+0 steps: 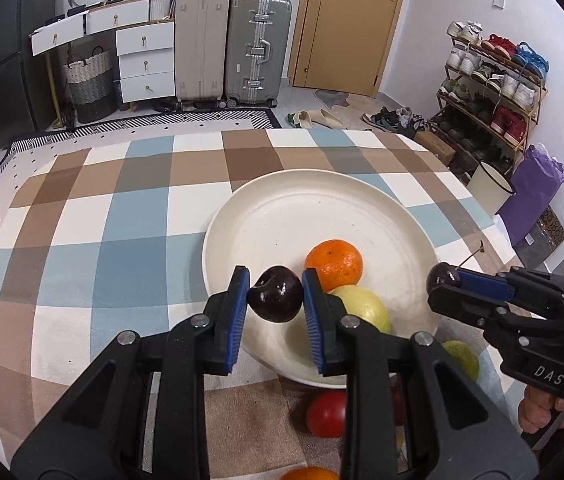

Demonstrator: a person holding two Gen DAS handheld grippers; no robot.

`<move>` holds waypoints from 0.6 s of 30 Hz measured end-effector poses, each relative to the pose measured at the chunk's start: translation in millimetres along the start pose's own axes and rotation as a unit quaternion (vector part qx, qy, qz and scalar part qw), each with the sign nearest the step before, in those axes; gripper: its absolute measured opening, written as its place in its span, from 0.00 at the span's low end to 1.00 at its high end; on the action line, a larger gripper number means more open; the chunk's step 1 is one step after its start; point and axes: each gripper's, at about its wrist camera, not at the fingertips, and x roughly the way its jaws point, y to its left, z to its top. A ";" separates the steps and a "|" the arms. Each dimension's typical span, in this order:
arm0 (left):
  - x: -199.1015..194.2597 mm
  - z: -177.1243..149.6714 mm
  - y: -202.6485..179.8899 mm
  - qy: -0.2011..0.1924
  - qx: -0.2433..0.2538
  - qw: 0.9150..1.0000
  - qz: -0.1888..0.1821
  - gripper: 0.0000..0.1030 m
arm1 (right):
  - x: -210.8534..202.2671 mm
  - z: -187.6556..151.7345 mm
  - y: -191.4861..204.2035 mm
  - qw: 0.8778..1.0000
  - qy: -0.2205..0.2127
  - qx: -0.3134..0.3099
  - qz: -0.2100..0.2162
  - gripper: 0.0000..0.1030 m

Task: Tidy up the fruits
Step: 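Carry both cherries over the cream plate while both tools open to drop them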

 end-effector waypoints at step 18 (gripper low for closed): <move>24.0 -5.8 4.7 0.023 -0.007 1.000 0.004 0.24 | 15.6 -0.4 -8.8 1.000 0.014 0.015 -0.010 0.27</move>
